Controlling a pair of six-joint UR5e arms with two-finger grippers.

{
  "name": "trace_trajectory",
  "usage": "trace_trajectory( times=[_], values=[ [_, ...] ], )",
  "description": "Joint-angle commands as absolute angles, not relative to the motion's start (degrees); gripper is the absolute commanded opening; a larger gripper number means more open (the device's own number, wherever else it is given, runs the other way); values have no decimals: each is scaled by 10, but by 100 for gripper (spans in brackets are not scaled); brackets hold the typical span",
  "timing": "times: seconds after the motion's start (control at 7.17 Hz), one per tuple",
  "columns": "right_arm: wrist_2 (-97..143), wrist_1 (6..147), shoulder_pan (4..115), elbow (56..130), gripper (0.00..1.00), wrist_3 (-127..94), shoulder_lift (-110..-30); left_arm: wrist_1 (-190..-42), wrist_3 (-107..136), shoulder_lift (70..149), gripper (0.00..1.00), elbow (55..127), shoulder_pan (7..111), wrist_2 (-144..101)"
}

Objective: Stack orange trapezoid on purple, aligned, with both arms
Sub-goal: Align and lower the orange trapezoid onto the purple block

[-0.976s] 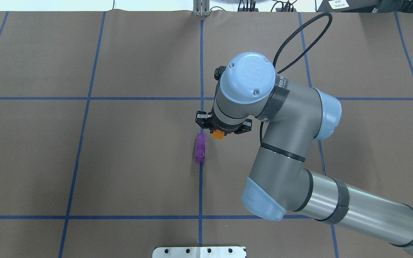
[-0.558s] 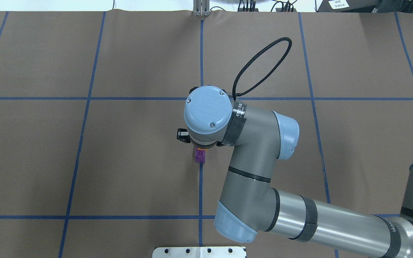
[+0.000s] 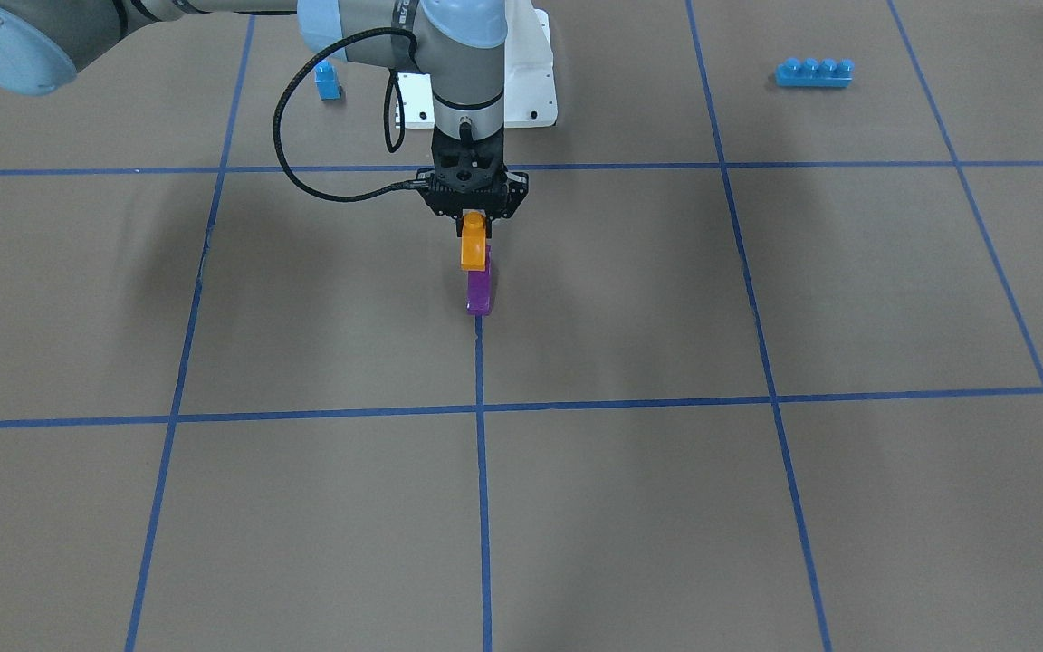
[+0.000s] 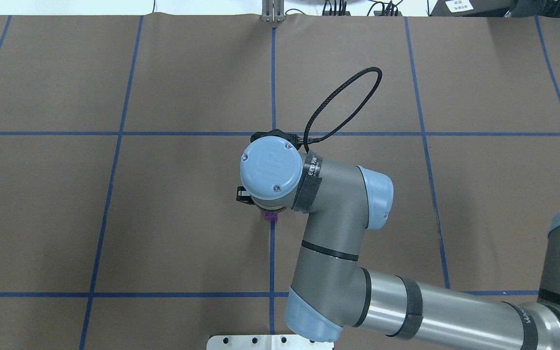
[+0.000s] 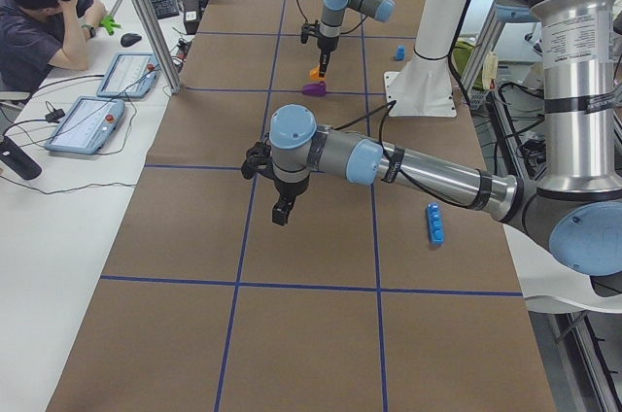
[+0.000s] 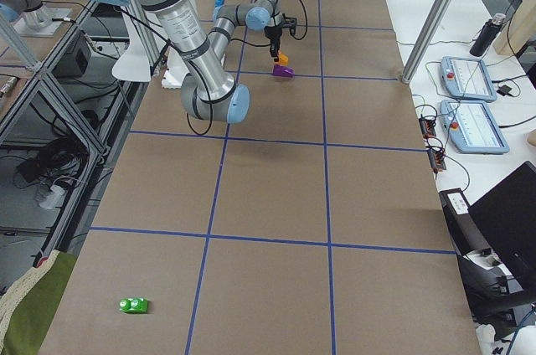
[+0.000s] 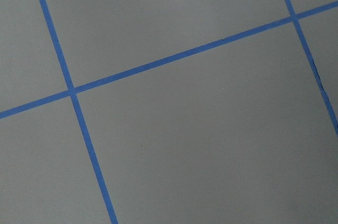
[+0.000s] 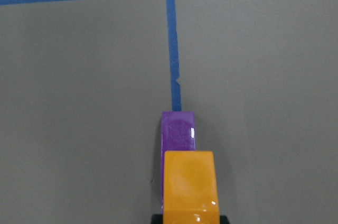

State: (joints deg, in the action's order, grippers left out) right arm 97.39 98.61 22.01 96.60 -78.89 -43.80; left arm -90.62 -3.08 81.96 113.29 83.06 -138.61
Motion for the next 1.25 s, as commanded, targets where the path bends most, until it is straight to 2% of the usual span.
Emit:
trace_trajectory(
  times=[0.0,1.12],
  values=[
    [973,986,217,962,0,-788,-439,-906,-31,820,100,1133,831,-1385],
    [964,984,214,936,0,-780,-423,-907,-31,820,100,1129,830,-1385]
  ],
)
